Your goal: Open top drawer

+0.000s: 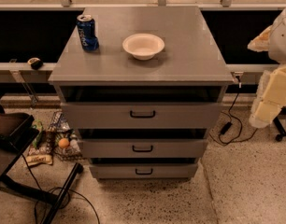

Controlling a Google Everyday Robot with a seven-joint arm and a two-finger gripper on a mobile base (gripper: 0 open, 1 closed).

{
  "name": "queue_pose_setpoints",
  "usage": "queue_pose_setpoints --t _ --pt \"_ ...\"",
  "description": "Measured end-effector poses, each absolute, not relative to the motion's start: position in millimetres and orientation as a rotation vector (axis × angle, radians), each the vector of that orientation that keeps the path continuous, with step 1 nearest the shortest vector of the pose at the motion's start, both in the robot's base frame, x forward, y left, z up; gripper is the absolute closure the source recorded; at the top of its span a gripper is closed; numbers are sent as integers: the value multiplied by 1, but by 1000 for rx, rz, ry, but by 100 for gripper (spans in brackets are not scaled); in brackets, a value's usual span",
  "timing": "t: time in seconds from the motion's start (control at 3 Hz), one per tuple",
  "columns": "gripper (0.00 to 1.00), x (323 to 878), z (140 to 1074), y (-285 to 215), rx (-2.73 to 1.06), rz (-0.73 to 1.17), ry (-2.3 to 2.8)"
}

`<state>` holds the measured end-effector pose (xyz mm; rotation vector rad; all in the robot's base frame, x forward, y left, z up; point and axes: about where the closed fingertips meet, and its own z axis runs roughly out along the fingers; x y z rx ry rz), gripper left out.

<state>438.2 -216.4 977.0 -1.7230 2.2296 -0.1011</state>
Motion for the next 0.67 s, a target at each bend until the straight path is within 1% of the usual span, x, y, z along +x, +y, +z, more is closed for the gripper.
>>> queue_pose_setpoints --t 0.33,0.67 --pt "0 438 977 -216 -1723 -101 2230" --pt "0 437 951 -211 -1720 -88 2252"
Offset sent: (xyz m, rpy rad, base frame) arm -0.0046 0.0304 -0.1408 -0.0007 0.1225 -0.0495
